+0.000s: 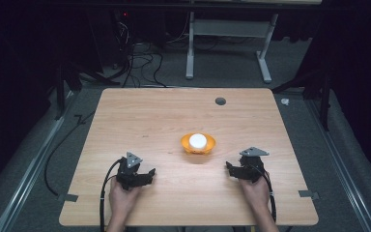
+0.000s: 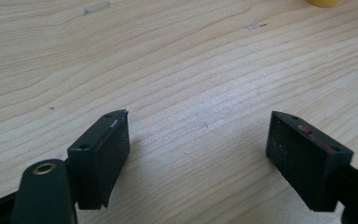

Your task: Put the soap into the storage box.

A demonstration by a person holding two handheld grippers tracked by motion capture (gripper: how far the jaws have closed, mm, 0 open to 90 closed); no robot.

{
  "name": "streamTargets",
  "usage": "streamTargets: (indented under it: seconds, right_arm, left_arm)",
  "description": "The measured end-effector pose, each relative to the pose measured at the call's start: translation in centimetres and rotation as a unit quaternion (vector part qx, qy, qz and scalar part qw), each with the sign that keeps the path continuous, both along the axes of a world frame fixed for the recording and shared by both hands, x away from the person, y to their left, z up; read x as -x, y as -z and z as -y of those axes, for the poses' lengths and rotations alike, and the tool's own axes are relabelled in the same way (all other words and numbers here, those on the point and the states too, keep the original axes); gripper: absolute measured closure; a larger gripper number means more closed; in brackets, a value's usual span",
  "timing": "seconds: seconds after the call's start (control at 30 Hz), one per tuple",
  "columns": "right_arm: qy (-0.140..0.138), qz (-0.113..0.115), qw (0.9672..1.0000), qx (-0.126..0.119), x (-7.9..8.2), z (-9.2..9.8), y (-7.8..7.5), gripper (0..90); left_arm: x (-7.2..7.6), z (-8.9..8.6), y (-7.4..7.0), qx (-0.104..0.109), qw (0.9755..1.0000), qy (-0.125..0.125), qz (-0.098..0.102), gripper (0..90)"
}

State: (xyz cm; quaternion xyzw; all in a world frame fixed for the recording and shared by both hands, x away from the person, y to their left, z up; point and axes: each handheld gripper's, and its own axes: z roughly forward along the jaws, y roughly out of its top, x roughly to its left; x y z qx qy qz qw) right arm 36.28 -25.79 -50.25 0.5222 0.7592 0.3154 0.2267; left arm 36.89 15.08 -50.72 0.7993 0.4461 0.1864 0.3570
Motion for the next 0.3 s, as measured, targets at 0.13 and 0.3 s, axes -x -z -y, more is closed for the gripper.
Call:
streamTargets:
  seconds: [0.13,0.3]
  right_arm:
    - [-0.002,0.000,1.0000,0.000,0.01,-0.01,0.00,25.1]
    - [-0.004,0.000,1.0000,0.000,0.00,-0.01,0.00,25.1]
  left_arm:
    - [0.00,0.00,0.00,0.000,1.0000,0.000,0.000,21.9]
    - [0.00,0.00,0.00,0.000,1.0000,0.000,0.000,22.0]
